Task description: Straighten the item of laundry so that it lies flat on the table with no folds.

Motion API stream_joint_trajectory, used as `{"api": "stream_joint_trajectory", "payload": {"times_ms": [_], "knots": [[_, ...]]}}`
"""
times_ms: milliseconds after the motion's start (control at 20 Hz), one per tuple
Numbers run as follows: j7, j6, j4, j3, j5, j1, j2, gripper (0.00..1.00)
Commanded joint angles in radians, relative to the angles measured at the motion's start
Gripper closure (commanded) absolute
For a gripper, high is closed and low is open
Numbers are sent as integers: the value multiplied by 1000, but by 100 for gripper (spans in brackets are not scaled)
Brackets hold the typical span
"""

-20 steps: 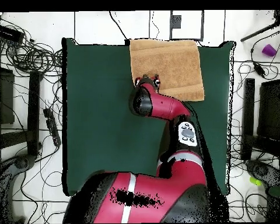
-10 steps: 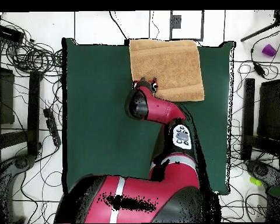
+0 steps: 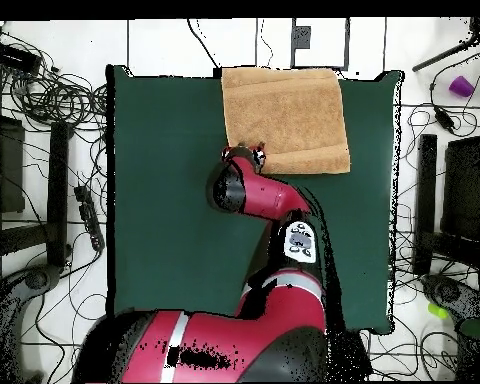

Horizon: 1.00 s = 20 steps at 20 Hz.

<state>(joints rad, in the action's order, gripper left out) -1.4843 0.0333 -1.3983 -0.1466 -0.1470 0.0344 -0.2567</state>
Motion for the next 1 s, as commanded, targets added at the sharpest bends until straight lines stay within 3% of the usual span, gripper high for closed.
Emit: {"api": "stream_joint_trajectory", "payload": {"times_ms": [50,650,900,1000], "knots": [[-298,-35,-207,-7,-65,-73,13,0],[-295,84,-332,34,-15,-48,27,0],[-276,134,-404,122,53,48,-8,0],[-307,169,-441,129,46,48,-33,0]]}}
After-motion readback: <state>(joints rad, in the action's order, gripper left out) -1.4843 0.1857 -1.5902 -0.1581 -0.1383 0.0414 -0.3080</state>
